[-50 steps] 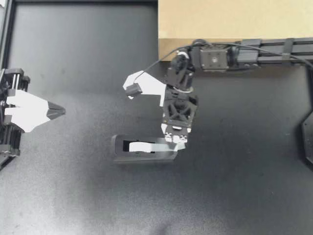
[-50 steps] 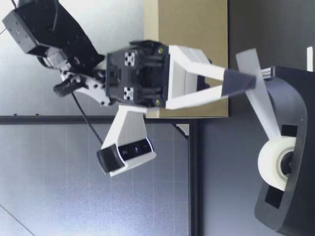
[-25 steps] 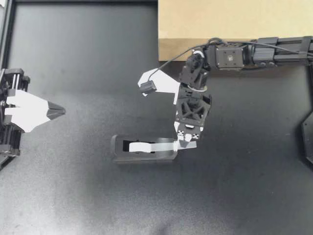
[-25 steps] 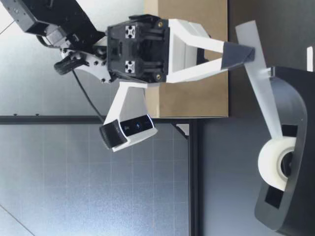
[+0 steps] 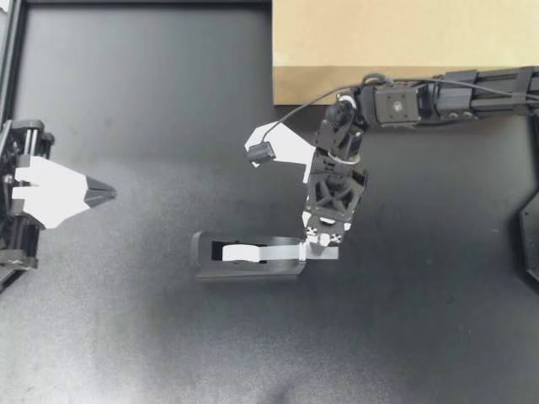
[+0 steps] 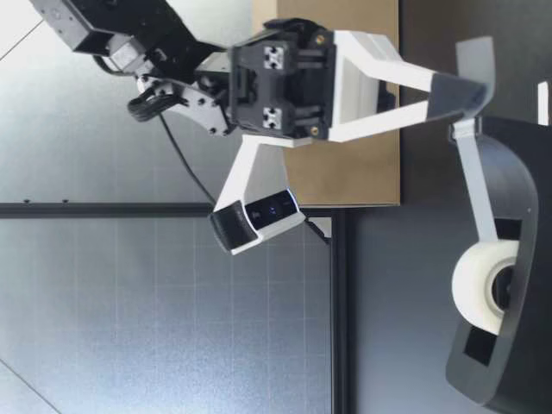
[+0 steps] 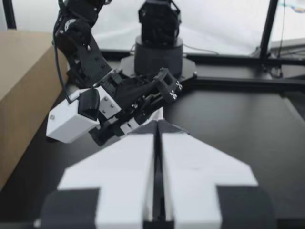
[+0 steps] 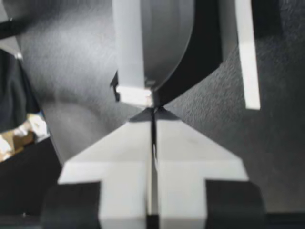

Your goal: Cut a small piece of tape from the tape dispenser then place it on the cardboard box's edge.

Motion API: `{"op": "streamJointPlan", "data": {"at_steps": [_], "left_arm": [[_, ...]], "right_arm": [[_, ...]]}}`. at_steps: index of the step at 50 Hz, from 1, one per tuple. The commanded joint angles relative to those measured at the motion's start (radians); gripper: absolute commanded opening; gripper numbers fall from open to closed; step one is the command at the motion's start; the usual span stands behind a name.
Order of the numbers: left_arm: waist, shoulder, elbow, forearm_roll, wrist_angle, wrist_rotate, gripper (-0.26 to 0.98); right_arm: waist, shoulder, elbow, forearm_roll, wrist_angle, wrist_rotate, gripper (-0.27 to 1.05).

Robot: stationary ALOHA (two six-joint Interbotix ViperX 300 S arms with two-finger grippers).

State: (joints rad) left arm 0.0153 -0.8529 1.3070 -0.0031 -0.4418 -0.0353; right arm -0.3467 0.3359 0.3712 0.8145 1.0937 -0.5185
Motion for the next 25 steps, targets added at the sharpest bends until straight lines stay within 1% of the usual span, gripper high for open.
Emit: {"op": "streamJointPlan", "data": {"at_steps": [1,5,10,16,21,25], "left_arm": [[0.002,0.021,-0.015,-0.005,-0.006,0.0,-0.09],[0.003,0.034,-0.017,-0.011,-0.008,0.0,-0.06],[0.002,0.046,-0.02,-0.017,-0.008,0.0,0.02],[0.003,0.066,-0.028,-0.025,-0.009,-0.003,0.17],[0.003,0.098,-0.041,-0.026,-0.009,-0.003,0.3],[0.002,0.135,-0.058,-0.026,-0.012,-0.003,0.36]], "right_arm": [[-0.008,-0.002,0.011,-0.005,-0.028,-0.003,-0.14],[-0.006,0.0,0.017,-0.005,-0.041,-0.005,-0.14],[-0.006,-0.011,0.028,-0.008,-0.051,-0.005,-0.14],[-0.008,-0.067,0.025,-0.032,-0.054,-0.008,-0.14],[-0.008,-0.144,0.018,-0.098,-0.077,0.003,-0.14],[-0.005,-0.21,0.018,-0.164,-0.098,0.014,-0.14]]}}
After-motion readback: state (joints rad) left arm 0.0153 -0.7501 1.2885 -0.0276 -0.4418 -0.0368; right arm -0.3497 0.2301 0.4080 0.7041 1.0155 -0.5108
